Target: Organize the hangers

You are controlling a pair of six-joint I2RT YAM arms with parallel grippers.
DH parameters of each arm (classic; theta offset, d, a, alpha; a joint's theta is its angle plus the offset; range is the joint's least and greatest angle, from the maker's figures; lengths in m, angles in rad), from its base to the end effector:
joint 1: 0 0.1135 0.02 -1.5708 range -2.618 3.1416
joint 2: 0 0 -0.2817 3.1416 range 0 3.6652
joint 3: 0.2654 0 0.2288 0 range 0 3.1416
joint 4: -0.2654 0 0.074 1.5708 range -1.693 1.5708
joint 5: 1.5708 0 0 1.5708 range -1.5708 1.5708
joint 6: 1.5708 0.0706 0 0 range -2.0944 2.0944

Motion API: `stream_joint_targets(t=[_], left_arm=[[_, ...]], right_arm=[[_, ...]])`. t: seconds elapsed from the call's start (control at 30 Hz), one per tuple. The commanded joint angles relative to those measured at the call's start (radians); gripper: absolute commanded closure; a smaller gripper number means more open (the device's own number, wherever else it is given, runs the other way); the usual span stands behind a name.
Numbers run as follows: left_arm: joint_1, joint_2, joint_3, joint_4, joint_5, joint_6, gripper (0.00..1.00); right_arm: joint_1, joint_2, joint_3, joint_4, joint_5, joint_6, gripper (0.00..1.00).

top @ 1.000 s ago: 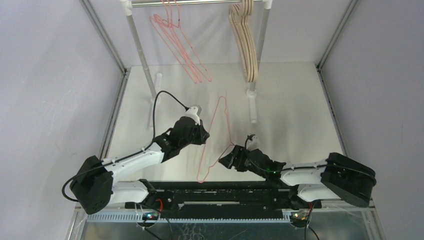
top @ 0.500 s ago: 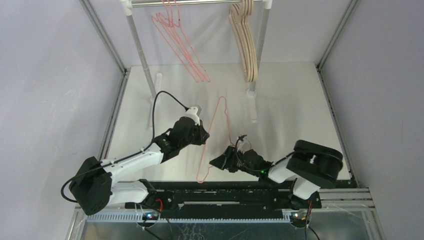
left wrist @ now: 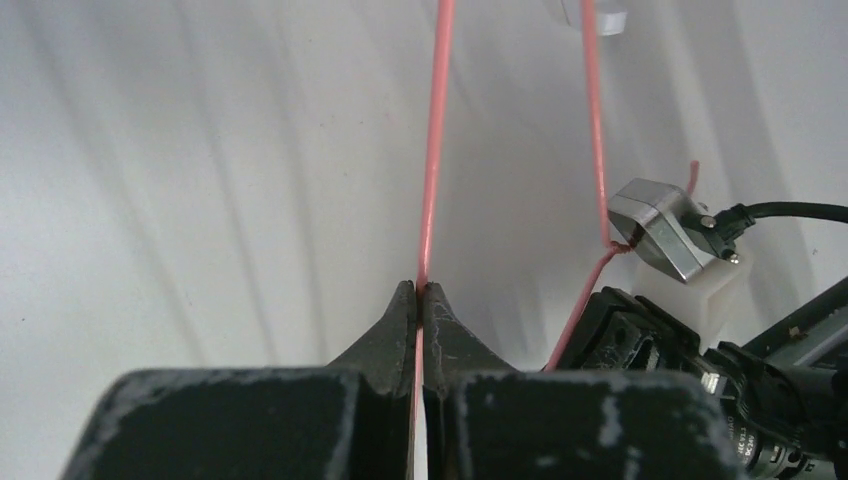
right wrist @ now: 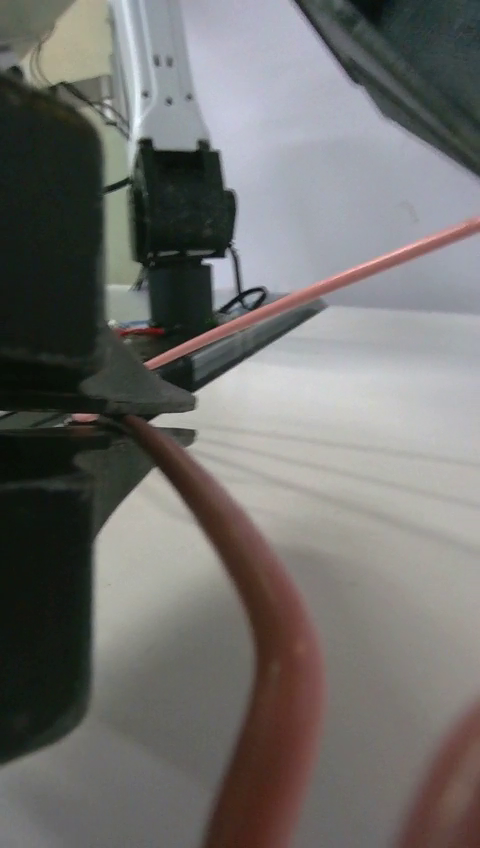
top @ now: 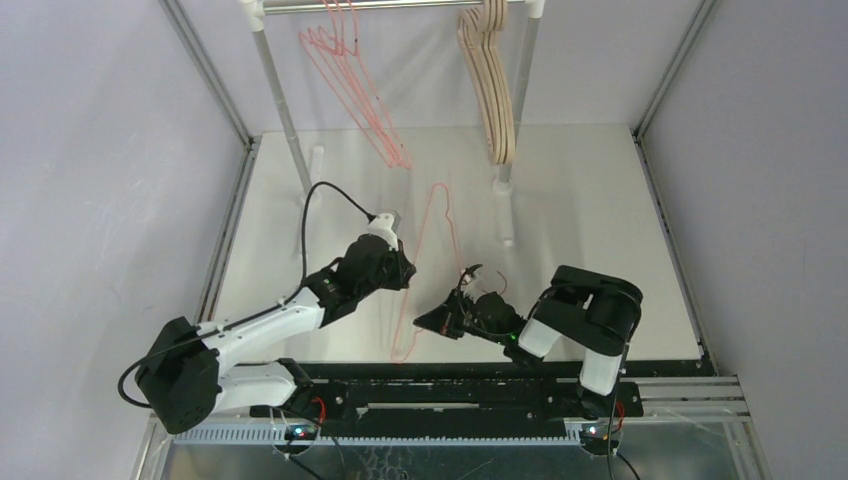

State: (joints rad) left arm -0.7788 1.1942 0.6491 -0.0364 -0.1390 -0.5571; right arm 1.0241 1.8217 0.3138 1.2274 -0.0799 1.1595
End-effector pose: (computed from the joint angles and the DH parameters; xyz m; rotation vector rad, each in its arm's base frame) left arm 0.1895 -0.1733 0.2332 0.1621 2.2068 -0.6179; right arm 0.1524 0.2613 0.1298 0.0819 2.1747 1.4929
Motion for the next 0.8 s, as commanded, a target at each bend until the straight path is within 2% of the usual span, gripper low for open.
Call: stream_joint_targets(t=[0.0, 0.13, 0.2, 0.3, 0.4, 0.53, 0.63, 0.77], left_arm=[[-0.010, -0.031, 0.032, 0.015, 0.017, 0.007, 1.00], [-0.010, -0.009, 0.029, 0.015, 0.012, 0.019, 1.00], [-0.010, 0.010, 0.027, 0.017, 0.012, 0.023, 1.00], [-0.011, 0.021, 0.021, 0.025, 0.014, 0.023, 1.00], [-0.013, 0.012, 0.011, 0.019, -0.012, 0.027, 1.00], [-0.013, 0.007, 0.005, -0.020, -0.046, 0.049, 0.99], [-0.013, -0.019, -0.022, -0.019, -0.059, 0.047, 0.91], [-0.013, -0.066, -0.049, -0.017, -0.066, 0.043, 0.89]], right_arm=[[0.009, -0.132, 0.028, -0.137, 0.002, -0.042, 1.00], [0.073, -0.377, 0.092, -0.634, 0.191, -0.168, 1.00], [0.114, -0.472, 0.193, -1.020, 0.335, -0.249, 1.00], [0.140, -0.533, 0.336, -1.411, 0.500, -0.343, 1.00], [0.140, -0.529, 0.448, -1.718, 0.617, -0.381, 1.00], [0.141, -0.522, 0.552, -1.960, 0.711, -0.376, 1.00], [0.138, -0.512, 0.636, -2.075, 0.775, -0.406, 1.00], [0.132, -0.463, 0.778, -2.207, 0.877, -0.503, 1.00]])
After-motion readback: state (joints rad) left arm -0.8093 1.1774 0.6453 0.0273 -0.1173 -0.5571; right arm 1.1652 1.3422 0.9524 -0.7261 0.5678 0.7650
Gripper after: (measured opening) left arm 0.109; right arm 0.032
